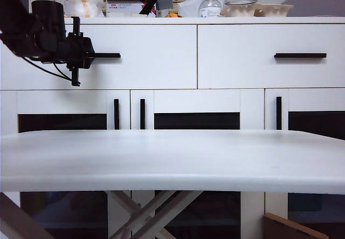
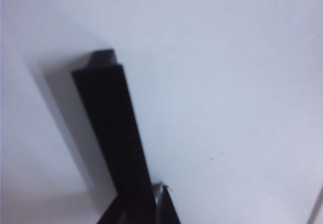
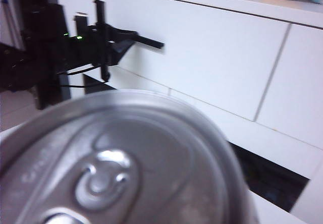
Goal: Pick up a can of beer from the white table, open the left drawer, place the beer inside the drawer, and finally close the drawer.
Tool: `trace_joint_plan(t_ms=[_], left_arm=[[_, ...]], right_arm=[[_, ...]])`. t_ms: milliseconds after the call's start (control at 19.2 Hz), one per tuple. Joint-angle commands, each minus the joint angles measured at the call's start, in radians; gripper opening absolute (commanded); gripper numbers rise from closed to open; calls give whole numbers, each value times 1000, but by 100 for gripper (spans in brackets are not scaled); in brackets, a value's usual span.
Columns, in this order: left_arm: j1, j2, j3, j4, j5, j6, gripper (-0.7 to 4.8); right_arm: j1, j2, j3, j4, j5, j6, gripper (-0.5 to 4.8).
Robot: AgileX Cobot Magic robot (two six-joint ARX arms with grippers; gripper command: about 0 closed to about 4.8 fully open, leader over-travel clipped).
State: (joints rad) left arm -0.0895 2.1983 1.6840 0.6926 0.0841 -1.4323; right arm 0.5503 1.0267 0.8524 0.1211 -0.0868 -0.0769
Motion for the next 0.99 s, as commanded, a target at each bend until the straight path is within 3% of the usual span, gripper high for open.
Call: trace_joint_plan(t_ms=[52, 260, 469, 990], left_arm=[[-5, -42, -68, 81, 32, 44, -7], [-11, -85, -196, 171, 17, 43, -7], [-22, -168, -303, 172, 9, 65, -7], [-28, -251, -488, 317, 13, 45, -7]], right_arm=[[1, -8, 14, 64, 7, -6, 156], [1, -8, 13, 68, 7, -6, 156], [1, -8, 14, 70, 6, -6, 156], [1, -13, 14, 68, 6, -2, 156]])
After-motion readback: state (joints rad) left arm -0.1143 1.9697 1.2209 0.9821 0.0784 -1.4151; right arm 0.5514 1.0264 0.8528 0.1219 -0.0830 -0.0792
